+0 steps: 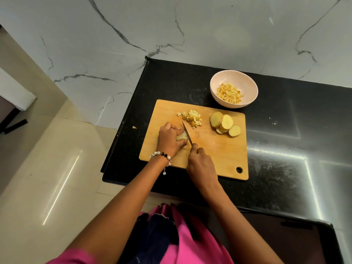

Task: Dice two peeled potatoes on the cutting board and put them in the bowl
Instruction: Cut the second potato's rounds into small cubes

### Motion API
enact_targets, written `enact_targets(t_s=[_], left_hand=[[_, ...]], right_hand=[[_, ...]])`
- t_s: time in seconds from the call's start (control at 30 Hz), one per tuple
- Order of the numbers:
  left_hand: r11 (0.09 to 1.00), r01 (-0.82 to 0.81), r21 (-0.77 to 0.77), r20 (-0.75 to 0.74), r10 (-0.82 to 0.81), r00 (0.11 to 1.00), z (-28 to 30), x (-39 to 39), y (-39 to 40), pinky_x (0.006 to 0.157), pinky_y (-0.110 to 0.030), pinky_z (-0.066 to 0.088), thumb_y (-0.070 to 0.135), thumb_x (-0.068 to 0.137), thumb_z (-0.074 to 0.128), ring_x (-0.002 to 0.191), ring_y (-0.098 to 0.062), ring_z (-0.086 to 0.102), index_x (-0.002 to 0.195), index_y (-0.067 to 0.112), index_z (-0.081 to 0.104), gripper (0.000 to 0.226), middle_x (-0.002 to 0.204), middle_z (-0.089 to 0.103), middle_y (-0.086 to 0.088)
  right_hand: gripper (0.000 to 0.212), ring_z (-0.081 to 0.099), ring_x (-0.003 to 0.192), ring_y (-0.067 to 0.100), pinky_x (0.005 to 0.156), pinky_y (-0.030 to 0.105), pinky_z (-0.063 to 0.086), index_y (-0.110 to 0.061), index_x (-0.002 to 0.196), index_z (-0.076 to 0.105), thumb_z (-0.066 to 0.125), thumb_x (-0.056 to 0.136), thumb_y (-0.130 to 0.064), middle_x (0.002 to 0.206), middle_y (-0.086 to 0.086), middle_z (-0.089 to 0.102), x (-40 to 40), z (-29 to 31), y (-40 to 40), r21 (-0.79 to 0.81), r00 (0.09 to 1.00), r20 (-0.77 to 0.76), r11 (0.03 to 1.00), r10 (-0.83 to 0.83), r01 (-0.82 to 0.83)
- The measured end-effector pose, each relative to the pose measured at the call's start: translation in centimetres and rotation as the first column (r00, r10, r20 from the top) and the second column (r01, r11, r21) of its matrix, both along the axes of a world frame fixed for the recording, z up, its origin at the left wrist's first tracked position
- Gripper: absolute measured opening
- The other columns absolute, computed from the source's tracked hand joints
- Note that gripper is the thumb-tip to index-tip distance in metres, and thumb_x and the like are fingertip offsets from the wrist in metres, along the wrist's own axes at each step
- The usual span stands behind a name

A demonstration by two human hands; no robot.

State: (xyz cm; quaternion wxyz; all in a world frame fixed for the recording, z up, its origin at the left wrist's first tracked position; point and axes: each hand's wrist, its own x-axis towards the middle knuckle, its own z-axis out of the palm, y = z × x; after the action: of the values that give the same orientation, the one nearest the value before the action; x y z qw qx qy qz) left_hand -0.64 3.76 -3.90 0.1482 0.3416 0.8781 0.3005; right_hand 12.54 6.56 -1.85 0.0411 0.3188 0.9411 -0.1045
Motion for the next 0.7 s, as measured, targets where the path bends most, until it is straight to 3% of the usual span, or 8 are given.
enact_targets(t_s=[0.17,0.3,0.43,0.53,0.7], left_hand=[[0.998,-0.018,0.052,-0.005,0.018,1.000,-0.3,0.1,0.0,0.088,-0.035,0.047,0.024,0.073,0.079,0.101,-0.023,0.050,0.119,0.010,0.065,0.050,0.104,0.054,-0.003],[0.996,-0.033,0.082,-0.009,0.034,0.999,-0.6,0.2,-0.1,0.088,-0.035,0.047,0.023,0.074,0.079,0.103,-0.022,0.049,0.119,0.009,0.065,0.049,0.106,0.055,-0.003],[0.996,-0.025,0.086,0.020,0.023,1.000,-0.6,0.2,-0.4,0.089,-0.036,0.048,0.023,0.073,0.079,0.103,-0.022,0.051,0.120,0.011,0.064,0.051,0.109,0.055,-0.004],[0.994,-0.007,0.108,0.049,0.002,0.999,-0.7,-0.1,-1.1,0.091,-0.031,0.048,0.022,0.074,0.079,0.100,-0.020,0.053,0.124,0.013,0.062,0.053,0.112,0.054,-0.003],[0.984,-0.031,0.173,0.041,0.024,0.999,-1.1,0.5,-1.7,0.091,-0.029,0.048,0.020,0.076,0.077,0.099,-0.018,0.053,0.123,0.012,0.062,0.050,0.112,0.054,-0.004]], right_hand=[[0.052,0.061,0.085,0.038,0.062,0.035,0.038,0.008,0.144,0.020,0.031,0.094,0.000,0.118,0.023,0.050,1.1,-0.4,-0.5,-0.008,1.000,-0.003,1.000,0.004,-0.004],[0.053,0.059,0.053,0.037,0.045,0.031,0.029,0.014,0.128,0.045,0.056,0.077,0.008,0.089,0.024,0.061,2.9,-0.8,-1.6,0.006,1.000,0.007,1.000,0.004,-0.004],[0.055,0.058,0.093,0.038,0.068,0.038,0.041,0.001,0.145,0.024,0.036,0.092,-0.005,0.119,0.019,0.053,2.9,-0.1,-0.6,-0.101,0.997,-0.039,0.993,-0.065,0.061],[0.054,0.056,0.096,0.037,0.074,0.040,0.042,-0.002,0.146,0.023,0.034,0.094,-0.006,0.119,0.019,0.053,2.4,0.1,-0.2,-0.084,0.994,-0.072,0.994,-0.081,0.075],[0.052,0.057,0.093,0.038,0.070,0.037,0.039,-0.001,0.145,0.023,0.032,0.094,-0.005,0.120,0.019,0.052,1.4,0.2,-0.3,-0.094,0.997,-0.054,0.994,-0.052,0.047]])
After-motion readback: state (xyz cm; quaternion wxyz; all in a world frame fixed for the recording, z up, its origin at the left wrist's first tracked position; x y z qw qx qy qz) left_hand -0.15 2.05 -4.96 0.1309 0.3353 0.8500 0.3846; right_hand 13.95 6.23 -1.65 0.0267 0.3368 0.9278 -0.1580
